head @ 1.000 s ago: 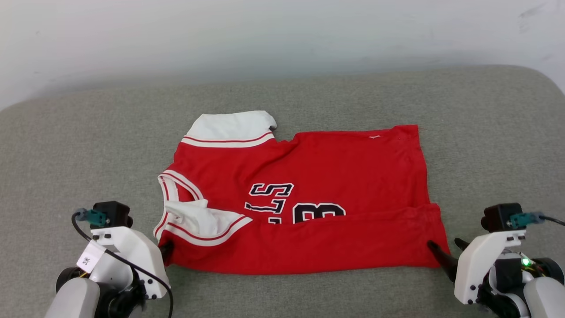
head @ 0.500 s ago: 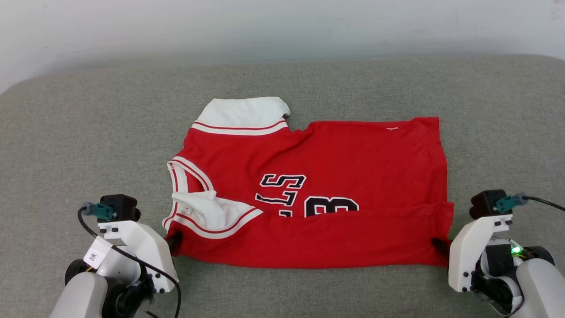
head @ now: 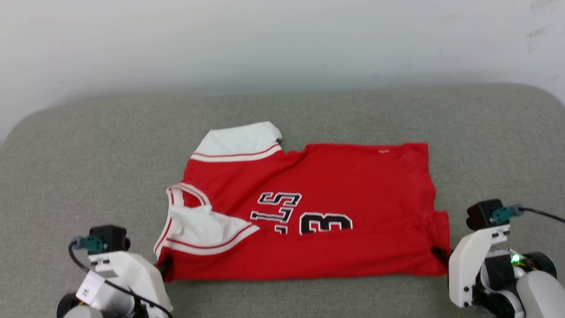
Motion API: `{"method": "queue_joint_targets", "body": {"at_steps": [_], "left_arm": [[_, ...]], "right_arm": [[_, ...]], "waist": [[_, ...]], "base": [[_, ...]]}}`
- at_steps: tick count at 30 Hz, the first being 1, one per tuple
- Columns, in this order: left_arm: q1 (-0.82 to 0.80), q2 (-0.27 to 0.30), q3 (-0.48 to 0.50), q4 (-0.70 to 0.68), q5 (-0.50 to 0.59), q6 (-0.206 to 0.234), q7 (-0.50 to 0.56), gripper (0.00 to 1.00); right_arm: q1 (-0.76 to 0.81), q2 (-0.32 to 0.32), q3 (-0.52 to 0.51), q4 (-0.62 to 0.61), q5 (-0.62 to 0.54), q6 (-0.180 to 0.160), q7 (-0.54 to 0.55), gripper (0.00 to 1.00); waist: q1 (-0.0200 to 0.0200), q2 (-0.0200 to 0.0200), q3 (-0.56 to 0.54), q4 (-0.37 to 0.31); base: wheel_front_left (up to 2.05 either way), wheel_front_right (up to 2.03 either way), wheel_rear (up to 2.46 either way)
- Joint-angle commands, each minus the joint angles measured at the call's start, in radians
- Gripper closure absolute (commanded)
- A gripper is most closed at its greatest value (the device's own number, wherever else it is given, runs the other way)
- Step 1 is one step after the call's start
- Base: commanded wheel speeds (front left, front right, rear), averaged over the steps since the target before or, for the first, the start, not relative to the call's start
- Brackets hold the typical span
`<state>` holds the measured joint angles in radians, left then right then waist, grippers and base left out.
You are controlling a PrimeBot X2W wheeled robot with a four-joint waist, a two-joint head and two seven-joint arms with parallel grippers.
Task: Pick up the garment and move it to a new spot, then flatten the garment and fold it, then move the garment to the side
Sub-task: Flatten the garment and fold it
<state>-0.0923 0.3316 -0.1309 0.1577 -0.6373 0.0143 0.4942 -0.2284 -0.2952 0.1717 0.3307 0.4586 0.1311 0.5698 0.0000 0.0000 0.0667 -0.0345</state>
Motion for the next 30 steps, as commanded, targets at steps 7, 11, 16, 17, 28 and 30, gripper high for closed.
{"method": "queue_joint_targets", "body": {"at_steps": [7, 11, 16, 17, 28, 30], "left_arm": [[0.166, 0.016, 0.030, -0.091, -0.017, 0.057, 0.019, 1.00], [0.237, 0.011, 0.037, -0.113, -0.033, 0.077, 0.033, 1.00], [0.292, -0.012, 0.032, -0.090, -0.058, 0.087, 0.045, 1.00], [0.295, -0.018, 0.030, -0.083, -0.063, 0.084, 0.041, 1.00], [0.235, -0.041, 0.013, -0.019, -0.053, 0.050, -0.025, 0.00], [0.212, -0.036, 0.016, -0.025, -0.041, 0.045, -0.052, 0.00]], "right_arm": [[0.129, -0.018, -0.023, -0.105, 0.010, -0.001, 0.029, 1.00], [0.207, 0.002, -0.050, -0.146, 0.006, -0.001, 0.052, 1.00], [0.290, 0.040, -0.083, -0.147, -0.003, -0.001, 0.059, 1.00], [0.302, 0.047, -0.086, -0.142, -0.005, -0.001, 0.054, 1.00], [0.328, 0.110, -0.112, -0.157, -0.036, -0.001, -0.208, 0.00], [0.317, 0.119, -0.122, -0.173, -0.055, -0.001, -0.293, 0.00]], "waist": [[0.0000, 0.0000, -0.086, 0.001], [0.0000, 0.0000, -0.093, 0.005], [0.0000, 0.0000, -0.096, 0.002], [0.0000, 0.0000, -0.096, 0.001], [0.0000, 0.0000, -0.098, 0.005], [0.0000, 0.0000, -0.098, 0.004]], "base": [[0.00, 0.00, 0.00], [0.00, 0.00, 0.00], [0.00, 0.00, 0.00], [0.00, 0.00, 0.00], [0.00, 0.00, 0.00], [0.00, 0.00, 0.00]]}}
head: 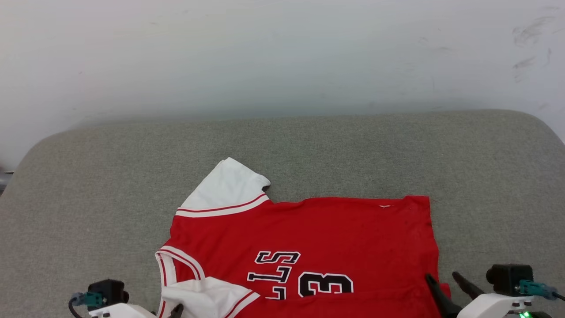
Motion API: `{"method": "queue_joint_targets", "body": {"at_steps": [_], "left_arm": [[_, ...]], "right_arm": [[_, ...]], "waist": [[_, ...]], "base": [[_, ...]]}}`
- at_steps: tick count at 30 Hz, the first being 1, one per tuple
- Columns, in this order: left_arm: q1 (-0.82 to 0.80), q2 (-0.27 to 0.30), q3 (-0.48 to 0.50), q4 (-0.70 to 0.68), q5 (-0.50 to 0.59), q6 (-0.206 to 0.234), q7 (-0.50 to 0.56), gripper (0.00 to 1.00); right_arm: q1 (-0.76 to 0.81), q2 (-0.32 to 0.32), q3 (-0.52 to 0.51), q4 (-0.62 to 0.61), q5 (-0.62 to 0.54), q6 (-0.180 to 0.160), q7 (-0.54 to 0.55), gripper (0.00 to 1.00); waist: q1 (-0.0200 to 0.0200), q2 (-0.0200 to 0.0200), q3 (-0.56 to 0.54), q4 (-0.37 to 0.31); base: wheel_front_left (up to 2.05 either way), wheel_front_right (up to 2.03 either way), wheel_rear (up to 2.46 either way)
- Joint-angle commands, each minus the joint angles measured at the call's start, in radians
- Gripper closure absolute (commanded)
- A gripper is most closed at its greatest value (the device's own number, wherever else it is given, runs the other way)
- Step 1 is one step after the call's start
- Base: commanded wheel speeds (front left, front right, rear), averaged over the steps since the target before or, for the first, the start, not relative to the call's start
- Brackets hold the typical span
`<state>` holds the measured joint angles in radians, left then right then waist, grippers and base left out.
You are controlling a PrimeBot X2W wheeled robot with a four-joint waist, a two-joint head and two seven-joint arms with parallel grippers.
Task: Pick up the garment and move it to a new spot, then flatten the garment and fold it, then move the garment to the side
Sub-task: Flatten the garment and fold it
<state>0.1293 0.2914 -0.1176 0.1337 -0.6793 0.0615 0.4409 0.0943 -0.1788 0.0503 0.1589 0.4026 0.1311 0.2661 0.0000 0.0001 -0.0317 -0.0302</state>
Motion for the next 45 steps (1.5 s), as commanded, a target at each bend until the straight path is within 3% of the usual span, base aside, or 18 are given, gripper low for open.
{"method": "queue_joint_targets", "body": {"at_steps": [1, 10, 18, 24, 29, 36, 45], "left_arm": [[-0.020, 0.005, 0.004, -0.005, 0.006, -0.006, -0.013, 0.00], [-0.155, -0.004, 0.004, -0.056, 0.104, -0.024, -0.225, 0.00], [-0.326, -0.016, -0.017, -0.032, 0.201, -0.035, -0.416, 0.00], [-0.493, 0.004, -0.019, 0.055, 0.218, -0.058, -0.439, 0.00], [-0.631, 0.052, -0.024, 0.157, 0.186, -0.106, -0.326, 0.00], [-0.791, 0.143, -0.025, 0.283, 0.087, -0.152, -0.006, 0.00], [-0.908, 0.226, -0.060, 0.338, 0.015, -0.146, 0.375, 0.00]], "right_arm": [[-0.011, 0.008, -0.007, -0.011, -0.008, -0.001, -0.029, 0.00], [-0.070, 0.059, -0.087, -0.095, -0.120, -0.001, -0.241, 0.00], [-0.171, 0.070, -0.092, -0.204, -0.157, -0.001, -0.248, 0.00], [-0.246, 0.074, -0.086, -0.247, -0.168, -0.001, -0.244, 0.00], [-0.281, 0.080, -0.080, -0.238, -0.168, -0.001, -0.245, 0.00], [-0.301, 0.092, -0.074, -0.210, -0.158, -0.001, -0.255, 0.00], [-0.318, 0.104, -0.064, -0.174, -0.137, -0.001, -0.277, 0.00]], "waist": [[0.0000, -0.0001, 0.000, -0.001], [0.0000, -0.0001, 0.027, -0.023], [0.0000, -0.0001, 0.167, -0.066], [0.0000, -0.0001, 0.270, -0.103], [0.0000, -0.0001, 0.317, -0.137], [0.0000, -0.0001, 0.364, -0.187], [0.0000, -0.0001, 0.424, -0.234]], "base": [[0.00, 0.00, 0.00], [0.00, 0.00, 0.00], [0.00, 0.00, 0.00], [0.00, 0.00, 0.00], [0.00, 0.00, 0.00], [0.00, 0.00, 0.00], [0.00, 0.00, 0.00]]}}
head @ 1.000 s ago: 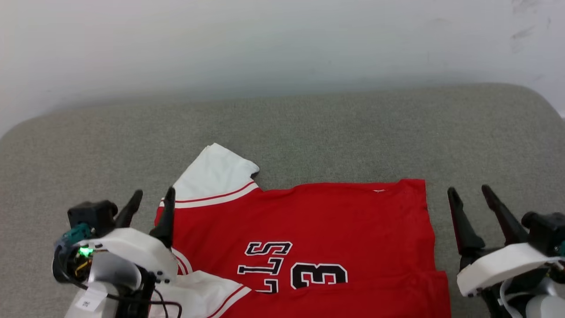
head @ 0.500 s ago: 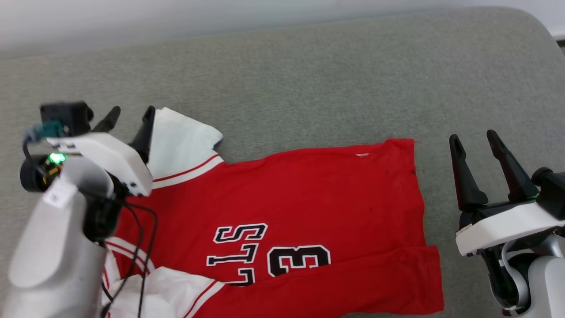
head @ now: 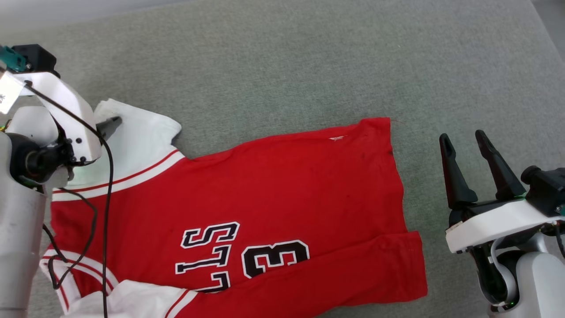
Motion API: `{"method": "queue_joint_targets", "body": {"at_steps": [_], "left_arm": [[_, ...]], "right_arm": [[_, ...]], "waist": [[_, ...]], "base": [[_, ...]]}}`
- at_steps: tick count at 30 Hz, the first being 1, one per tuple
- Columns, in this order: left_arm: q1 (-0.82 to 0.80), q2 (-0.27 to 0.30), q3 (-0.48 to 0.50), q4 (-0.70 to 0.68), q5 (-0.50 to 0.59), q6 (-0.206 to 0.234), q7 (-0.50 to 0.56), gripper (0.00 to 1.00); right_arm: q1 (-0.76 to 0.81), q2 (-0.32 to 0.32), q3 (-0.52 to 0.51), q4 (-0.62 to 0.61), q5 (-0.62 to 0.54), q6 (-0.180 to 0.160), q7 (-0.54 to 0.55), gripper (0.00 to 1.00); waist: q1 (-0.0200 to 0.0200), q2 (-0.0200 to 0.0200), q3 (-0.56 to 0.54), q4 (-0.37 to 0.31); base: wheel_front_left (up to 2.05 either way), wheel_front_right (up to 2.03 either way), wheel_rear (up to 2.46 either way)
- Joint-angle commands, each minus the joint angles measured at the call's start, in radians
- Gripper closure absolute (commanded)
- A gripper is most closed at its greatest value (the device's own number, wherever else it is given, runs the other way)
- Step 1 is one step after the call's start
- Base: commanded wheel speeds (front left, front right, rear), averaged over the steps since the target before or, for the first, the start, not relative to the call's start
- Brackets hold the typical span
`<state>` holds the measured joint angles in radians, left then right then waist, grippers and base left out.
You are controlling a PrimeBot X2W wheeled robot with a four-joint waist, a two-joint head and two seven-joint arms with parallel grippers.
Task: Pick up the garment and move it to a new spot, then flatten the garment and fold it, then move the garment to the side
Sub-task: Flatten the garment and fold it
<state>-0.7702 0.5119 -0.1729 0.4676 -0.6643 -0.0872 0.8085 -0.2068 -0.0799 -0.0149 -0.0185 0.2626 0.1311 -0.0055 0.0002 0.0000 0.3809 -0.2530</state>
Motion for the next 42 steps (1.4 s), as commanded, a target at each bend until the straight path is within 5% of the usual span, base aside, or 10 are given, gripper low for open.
{"method": "queue_joint_targets", "body": {"at_steps": [1, 7, 8, 10, 11, 20, 28, 41, 42], "left_arm": [[-0.015, 0.010, -0.008, 0.006, -0.004, 0.003, 0.032, 0.00], [-0.002, 0.018, -0.060, 0.046, -0.008, 0.013, 0.191, 0.00], [0.006, 0.010, -0.066, 0.054, -0.016, 0.017, 0.208, 0.52], [0.028, -0.011, -0.082, 0.069, -0.029, 0.019, 0.246, 0.96], [0.035, -0.021, -0.083, 0.071, -0.035, 0.020, 0.244, 1.00], [0.067, -0.048, -0.060, 0.105, -0.039, 0.009, 0.106, 1.00], [0.043, -0.068, -0.044, 0.042, -0.033, -0.009, -0.057, 1.00], [0.038, -0.104, -0.094, -0.108, -0.021, -0.028, -0.136, 1.00], [0.039, -0.113, -0.103, -0.137, -0.025, -0.029, -0.149, 1.00]], "right_arm": [[-0.021, 0.006, 0.003, 0.008, 0.006, -0.001, -0.008, 0.00], [-0.029, 0.009, 0.006, 0.031, 0.026, -0.001, -0.019, 0.00], [-0.030, 0.008, 0.005, 0.034, 0.029, -0.001, -0.019, 0.00], [-0.033, 0.007, 0.005, 0.040, 0.034, -0.001, -0.017, 0.00], [-0.034, 0.006, 0.004, 0.044, 0.037, -0.001, -0.016, 0.00], [-0.050, -0.024, 0.013, 0.086, 0.100, -0.001, 0.029, 0.00], [-0.167, -0.119, 0.067, 0.260, 0.228, -0.001, 0.279, 0.00], [-0.419, -0.251, 0.222, 0.412, 0.274, -0.001, 0.616, 0.00], [-0.479, -0.263, 0.285, 0.512, 0.295, -0.001, 0.695, 0.00]], "waist": [[-0.0002, 0.0000, 0.017, -0.015], [-0.0002, 0.0000, 0.038, -0.035], [-0.0002, 0.0000, 0.040, -0.037], [-0.0002, 0.0000, 0.043, -0.040], [-0.0002, 0.0000, 0.044, -0.042], [-0.0002, 0.0000, 0.024, -0.032], [-0.0002, 0.0000, -0.006, 0.035], [-0.0002, 0.0000, 0.000, 0.152], [-0.0002, 0.0000, 0.015, 0.175]], "base": [[0.00, 0.00, 0.00], [0.00, 0.00, 0.00], [0.00, 0.00, 0.00], [0.00, 0.00, 0.00], [0.00, 0.00, 0.00], [0.00, 0.00, 0.00], [0.00, 0.00, 0.00], [0.00, 0.00, 0.00], [0.00, 0.00, 0.00]]}}
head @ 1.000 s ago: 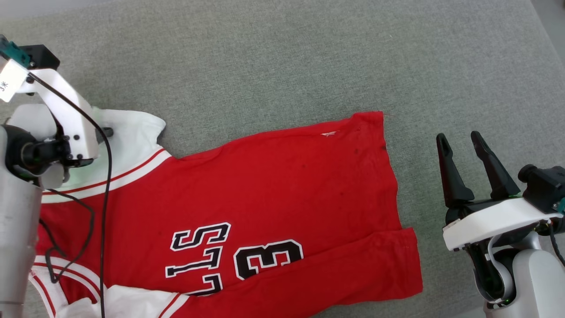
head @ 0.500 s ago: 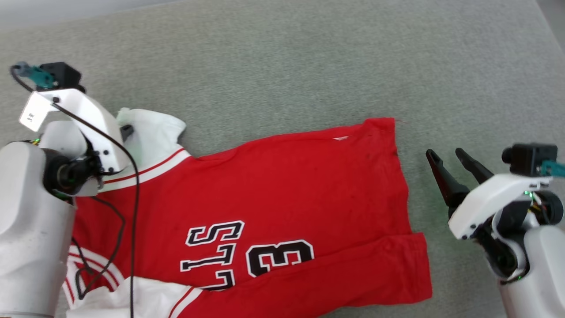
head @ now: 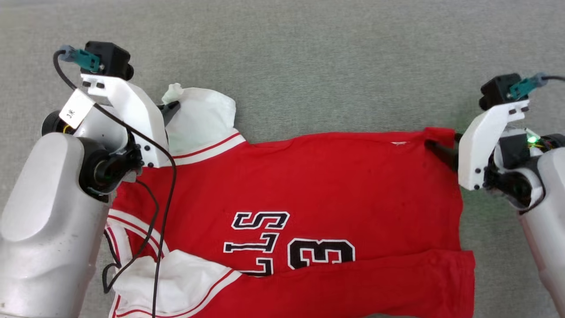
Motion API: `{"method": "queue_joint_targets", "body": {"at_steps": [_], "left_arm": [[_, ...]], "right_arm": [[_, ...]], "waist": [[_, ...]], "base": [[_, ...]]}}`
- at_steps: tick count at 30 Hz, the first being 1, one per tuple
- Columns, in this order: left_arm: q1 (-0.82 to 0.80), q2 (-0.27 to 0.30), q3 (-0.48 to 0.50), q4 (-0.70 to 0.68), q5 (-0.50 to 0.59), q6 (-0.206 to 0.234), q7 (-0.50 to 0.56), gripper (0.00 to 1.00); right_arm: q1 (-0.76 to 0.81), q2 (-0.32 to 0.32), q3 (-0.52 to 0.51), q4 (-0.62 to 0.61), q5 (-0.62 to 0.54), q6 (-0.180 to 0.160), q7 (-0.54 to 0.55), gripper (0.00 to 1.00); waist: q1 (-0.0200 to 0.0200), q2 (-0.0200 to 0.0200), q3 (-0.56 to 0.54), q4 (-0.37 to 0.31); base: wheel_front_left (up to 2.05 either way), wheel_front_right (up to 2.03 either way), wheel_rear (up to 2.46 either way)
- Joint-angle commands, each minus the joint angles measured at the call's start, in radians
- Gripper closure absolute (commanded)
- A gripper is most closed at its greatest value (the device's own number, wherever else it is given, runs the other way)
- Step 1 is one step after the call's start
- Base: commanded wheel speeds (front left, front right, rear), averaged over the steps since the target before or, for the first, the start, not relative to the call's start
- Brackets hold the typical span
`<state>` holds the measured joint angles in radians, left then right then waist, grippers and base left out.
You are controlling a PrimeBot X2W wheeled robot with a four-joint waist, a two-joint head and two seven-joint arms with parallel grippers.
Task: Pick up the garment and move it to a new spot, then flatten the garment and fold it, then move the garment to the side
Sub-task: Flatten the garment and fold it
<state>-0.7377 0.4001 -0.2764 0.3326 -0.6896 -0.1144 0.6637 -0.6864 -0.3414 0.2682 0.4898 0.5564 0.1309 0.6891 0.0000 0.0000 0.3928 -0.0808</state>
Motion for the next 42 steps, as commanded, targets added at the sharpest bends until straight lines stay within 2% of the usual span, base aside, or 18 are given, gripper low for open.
{"method": "queue_joint_targets", "body": {"at_steps": [1, 3, 4, 5, 6, 10, 14, 18, 22, 31, 42], "left_arm": [[0.009, 0.000, 0.000, -0.003, -0.001, -0.002, -0.007, 1.00], [0.010, -0.001, 0.000, -0.009, -0.002, -0.003, -0.011, 1.00], [0.013, 0.001, 0.000, -0.010, -0.003, -0.003, -0.016, 1.00], [0.015, 0.001, 0.003, -0.011, -0.003, 0.000, -0.020, 1.00], [0.016, -0.001, 0.007, -0.013, -0.004, 0.006, -0.029, 1.00], [0.023, 0.000, 0.017, -0.011, -0.001, 0.013, -0.057, 1.00], [0.051, 0.002, 0.035, -0.012, -0.007, 0.022, -0.100, 1.00], [0.113, 0.010, 0.060, -0.034, -0.019, 0.033, -0.142, 1.00], [0.209, 0.012, 0.088, -0.072, -0.034, 0.054, -0.184, 1.00], [0.509, -0.016, 0.108, -0.169, -0.070, 0.105, -0.236, 1.00], [0.723, -0.051, 0.090, -0.164, -0.108, 0.121, -0.249, 1.00]], "right_arm": [[0.000, 0.004, 0.015, 0.027, 0.010, 0.000, 0.022, 0.00], [0.001, 0.006, 0.045, 0.068, 0.030, 0.000, 0.070, 0.00], [0.004, 0.009, 0.055, 0.087, 0.040, 0.000, 0.092, 0.13], [0.004, 0.011, 0.063, 0.100, 0.050, 0.000, 0.107, 0.65], [0.002, 0.011, 0.069, 0.108, 0.055, 0.000, 0.115, 1.00], [-0.026, -0.002, 0.069, 0.109, 0.064, -0.001, 0.086, 1.00], [-0.054, -0.022, 0.051, 0.070, 0.048, -0.001, -0.014, 1.00], [-0.019, -0.039, 0.031, 0.022, 0.029, -0.001, -0.110, 1.00], [0.051, -0.043, 0.010, -0.028, 0.004, -0.001, -0.172, 1.00], [0.308, 0.001, -0.048, -0.114, 0.001, -0.001, -0.263, 1.00], [0.525, 0.058, -0.119, -0.115, -0.001, -0.001, -0.322, 1.00]], "waist": [[0.0000, 0.0000, 0.005, 0.005], [0.0000, 0.0000, 0.009, 0.011], [0.0000, 0.0000, 0.010, 0.013], [0.0000, 0.0000, 0.011, 0.015], [0.0000, 0.0000, 0.011, 0.016], [0.0000, 0.0000, 0.007, 0.022], [0.0000, 0.0000, -0.019, 0.026], [0.0000, 0.0000, -0.061, 0.030], [0.0000, 0.0000, -0.112, 0.037], [0.0000, 0.0000, -0.223, 0.054], [0.0000, 0.0000, -0.279, 0.056]], "base": [[0.00, 0.00, 0.00], [0.00, 0.00, 0.00], [0.00, 0.00, 0.00], [0.00, 0.00, 0.00], [0.00, 0.00, 0.00], [0.00, 0.00, 0.00], [0.00, 0.00, 0.00], [0.00, 0.00, 0.00], [0.00, 0.00, 0.00], [0.00, 0.00, 0.00], [0.00, 0.00, 0.00]]}}
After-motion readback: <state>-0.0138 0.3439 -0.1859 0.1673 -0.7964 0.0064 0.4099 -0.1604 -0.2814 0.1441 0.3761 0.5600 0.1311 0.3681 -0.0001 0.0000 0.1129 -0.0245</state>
